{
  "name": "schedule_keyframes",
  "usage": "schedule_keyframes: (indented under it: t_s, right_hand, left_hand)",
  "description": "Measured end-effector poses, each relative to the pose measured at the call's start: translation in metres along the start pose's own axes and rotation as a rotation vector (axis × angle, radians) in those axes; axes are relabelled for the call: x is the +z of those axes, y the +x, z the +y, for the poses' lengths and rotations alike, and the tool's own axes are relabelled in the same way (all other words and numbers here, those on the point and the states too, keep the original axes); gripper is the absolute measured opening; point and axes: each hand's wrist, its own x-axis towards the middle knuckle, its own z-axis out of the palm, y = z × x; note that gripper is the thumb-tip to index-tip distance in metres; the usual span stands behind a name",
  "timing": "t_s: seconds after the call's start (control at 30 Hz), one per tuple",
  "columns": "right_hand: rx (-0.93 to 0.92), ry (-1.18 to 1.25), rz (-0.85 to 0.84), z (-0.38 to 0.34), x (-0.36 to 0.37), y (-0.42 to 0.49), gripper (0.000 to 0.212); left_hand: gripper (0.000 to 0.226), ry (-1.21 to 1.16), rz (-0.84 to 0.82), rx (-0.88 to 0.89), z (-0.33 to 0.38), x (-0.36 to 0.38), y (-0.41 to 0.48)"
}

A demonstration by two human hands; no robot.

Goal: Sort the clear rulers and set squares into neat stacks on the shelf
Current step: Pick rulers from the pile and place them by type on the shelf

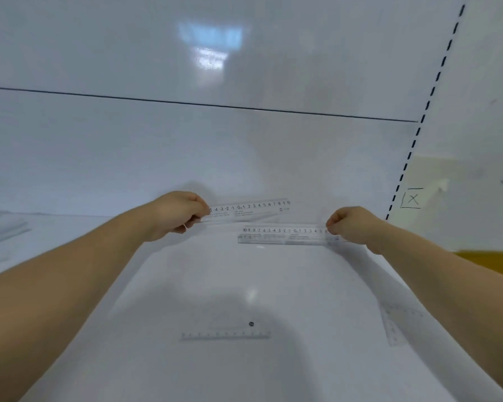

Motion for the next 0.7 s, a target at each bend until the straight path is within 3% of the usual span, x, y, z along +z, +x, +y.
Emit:
schedule_keyframes:
  t_s: [0.2, 0.3, 0.4, 0.47, 0.6, 0.7]
  right_hand:
    - [-0.124, -0.231, 0.004, 0.017, 0.006, 0.02, 0.01]
    - [-0.178, -0.096, 0.025, 0.021, 0.002, 0.026, 0.039]
    - [-0.292, 0.126, -0.119, 0.018, -0.006, 0.026, 0.067]
    - [-0.357, 0.047, -0.185, 0.016, -0.007, 0.026, 0.066]
    - [-0.438, -0.342, -0.154, 0.025, -0.006, 0.031, 0.048]
    - [-0.413, -0.406, -0.189, 0.035, -0.009, 0.029, 0.047]
  left_hand:
    - [0.009, 0.018, 0.018, -0.017, 0.011, 0.03, 0.005]
    - [0.011, 0.046, -0.018, -0.009, 0.018, 0.039, 0.011]
    - [0.012, 0.059, -0.067, 0.009, 0.028, 0.053, 0.018]
    - [0.013, 0.05, -0.097, 0.021, 0.034, 0.066, 0.023]
    - [0.012, 0.091, -0.126, 0.051, 0.039, 0.086, 0.032]
    - [0.02, 0.319, -0.131, 0.156, 0.032, 0.088, 0.034]
